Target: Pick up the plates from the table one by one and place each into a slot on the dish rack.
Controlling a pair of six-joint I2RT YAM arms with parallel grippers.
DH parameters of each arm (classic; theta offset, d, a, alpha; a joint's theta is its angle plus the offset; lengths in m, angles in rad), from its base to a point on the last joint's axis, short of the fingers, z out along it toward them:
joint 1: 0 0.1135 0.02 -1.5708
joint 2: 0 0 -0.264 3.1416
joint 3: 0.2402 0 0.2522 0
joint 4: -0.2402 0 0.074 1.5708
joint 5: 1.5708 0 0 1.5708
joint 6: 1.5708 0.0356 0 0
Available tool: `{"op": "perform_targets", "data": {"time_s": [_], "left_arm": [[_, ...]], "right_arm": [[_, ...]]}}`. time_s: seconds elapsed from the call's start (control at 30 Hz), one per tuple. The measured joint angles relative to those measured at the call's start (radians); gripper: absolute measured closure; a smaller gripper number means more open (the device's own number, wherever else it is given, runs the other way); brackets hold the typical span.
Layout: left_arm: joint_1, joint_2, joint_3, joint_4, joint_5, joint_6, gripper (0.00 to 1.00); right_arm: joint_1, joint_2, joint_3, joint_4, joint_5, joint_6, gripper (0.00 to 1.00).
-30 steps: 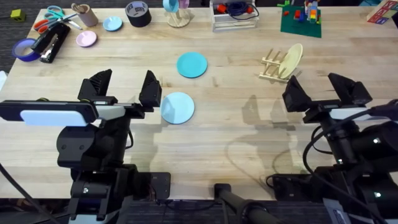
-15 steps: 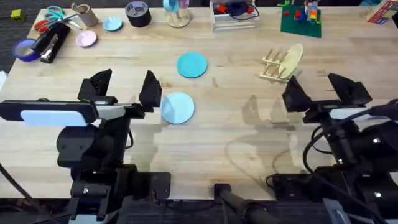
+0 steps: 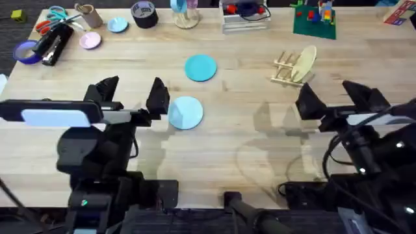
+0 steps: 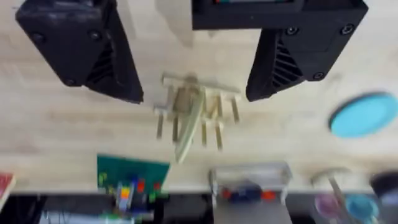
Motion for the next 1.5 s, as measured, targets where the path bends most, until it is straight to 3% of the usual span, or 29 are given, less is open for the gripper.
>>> {"op": "perform_targets", "data": {"time_s": [0.2,0.43,0.8,1.23,1.37,1.5], "left_arm": [[0.000,0.002,0.154,-0.132,0.000,0.000,0.008],[0.000,0.124,0.379,-0.288,0.001,0.002,0.008],[0.000,0.547,0.830,-0.650,0.074,0.007,0.008],[0.000,1.020,1.397,-1.082,0.094,0.008,0.008],[0.000,1.137,1.530,-1.207,0.095,0.008,0.008],[0.000,1.212,1.589,-1.235,0.095,0.008,0.007]], "right_arm": [[0.000,0.025,0.191,-0.261,0.001,-0.021,0.006],[0.000,0.178,0.483,-0.425,0.029,-0.026,0.007],[0.000,0.615,0.877,-0.631,0.035,-0.030,0.007],[0.000,1.058,1.360,-1.045,0.035,-0.031,0.006],[0.000,1.149,1.442,-1.112,0.035,-0.031,0.008],[0.000,1.193,1.453,-1.104,0.035,-0.031,0.007]]}}
